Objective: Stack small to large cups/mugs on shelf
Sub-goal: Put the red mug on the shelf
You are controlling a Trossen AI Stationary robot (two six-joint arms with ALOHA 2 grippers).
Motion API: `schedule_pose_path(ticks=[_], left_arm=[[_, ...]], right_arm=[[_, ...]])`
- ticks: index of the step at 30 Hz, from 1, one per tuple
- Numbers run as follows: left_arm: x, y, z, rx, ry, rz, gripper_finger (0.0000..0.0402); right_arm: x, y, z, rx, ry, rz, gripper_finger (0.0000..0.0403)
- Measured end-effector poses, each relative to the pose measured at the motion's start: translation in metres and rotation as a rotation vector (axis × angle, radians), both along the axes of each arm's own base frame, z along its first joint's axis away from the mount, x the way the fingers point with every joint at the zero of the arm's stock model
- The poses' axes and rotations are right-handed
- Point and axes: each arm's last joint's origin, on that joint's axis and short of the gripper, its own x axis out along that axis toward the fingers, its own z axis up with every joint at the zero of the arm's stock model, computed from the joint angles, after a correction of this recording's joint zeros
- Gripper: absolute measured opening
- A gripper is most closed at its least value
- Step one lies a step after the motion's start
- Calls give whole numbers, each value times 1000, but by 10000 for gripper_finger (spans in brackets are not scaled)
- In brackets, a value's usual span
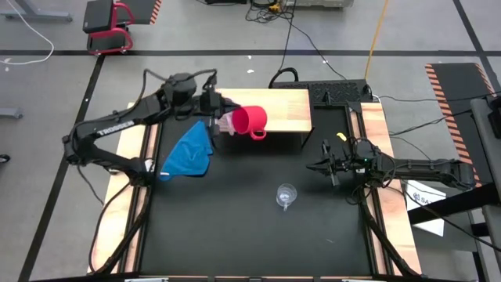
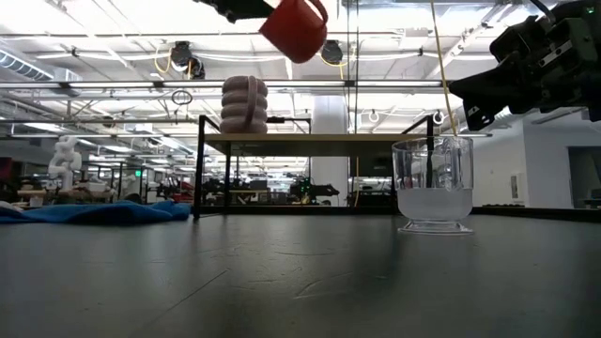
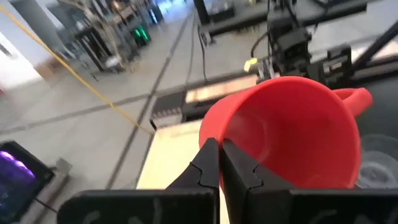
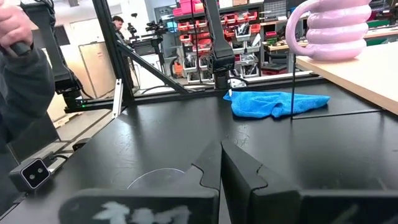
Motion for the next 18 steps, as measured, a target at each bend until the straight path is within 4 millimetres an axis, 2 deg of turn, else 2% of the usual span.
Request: schedule_pose_path(ticks=[8,13,18], left_arm=[[20,27,19,-53,72,-35,1],[22,45,26,-78,120,-30,1],[21,49,25,-83,120,-62,1]], right_arm=[[0,0,0,1,5,0,0],[0,0,0,1,5,0,0],[0,0,0,-1,5,0,0]])
